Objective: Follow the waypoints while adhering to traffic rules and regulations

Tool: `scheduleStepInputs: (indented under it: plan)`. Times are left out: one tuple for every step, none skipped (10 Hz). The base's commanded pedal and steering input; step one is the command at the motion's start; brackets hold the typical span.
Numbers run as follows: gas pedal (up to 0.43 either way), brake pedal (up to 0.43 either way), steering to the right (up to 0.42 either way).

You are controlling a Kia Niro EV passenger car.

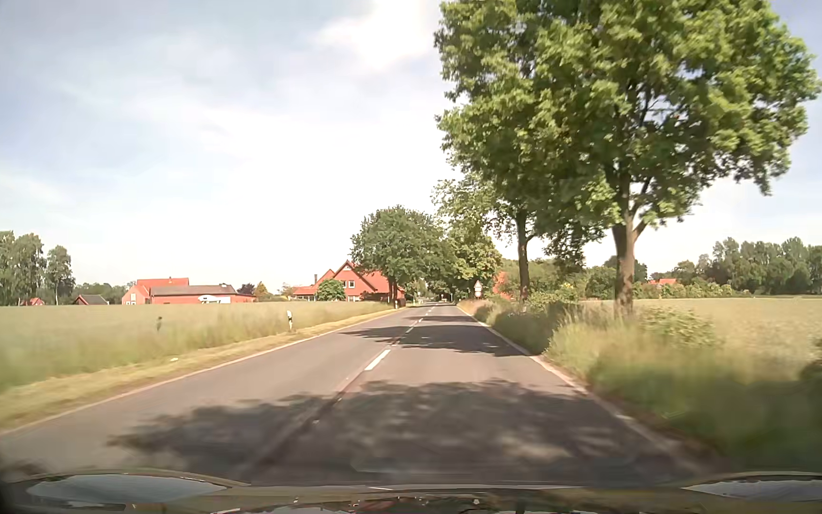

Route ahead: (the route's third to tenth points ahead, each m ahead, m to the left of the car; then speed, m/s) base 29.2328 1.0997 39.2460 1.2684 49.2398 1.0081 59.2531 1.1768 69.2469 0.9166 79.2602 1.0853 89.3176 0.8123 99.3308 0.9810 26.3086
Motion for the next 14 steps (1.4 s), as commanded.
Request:
scheduleStepInputs:
  plan:
    - [0.0, 0.0, -0.005]
    - [0.0, 0.0, -0.005]
    - [0.0, 0.0, -0.004]
    - [0.0, 0.0, -0.002]
    - [0.0, 0.0, 0.0]
    - [0.0, 0.0, -0.001]
    - [0.0, 0.0, 0.0]
    - [0.0, 0.0, 0.0]
    - [0.0, 0.043, 0.0]
    - [0.0, 0.067, 0.0]
    - [0.0, 0.146, 0.0]
    - [0.0, 0.232, 0.0]
    - [0.0, 0.287, 0.0]
    - [0.0, 0.329, -0.001]
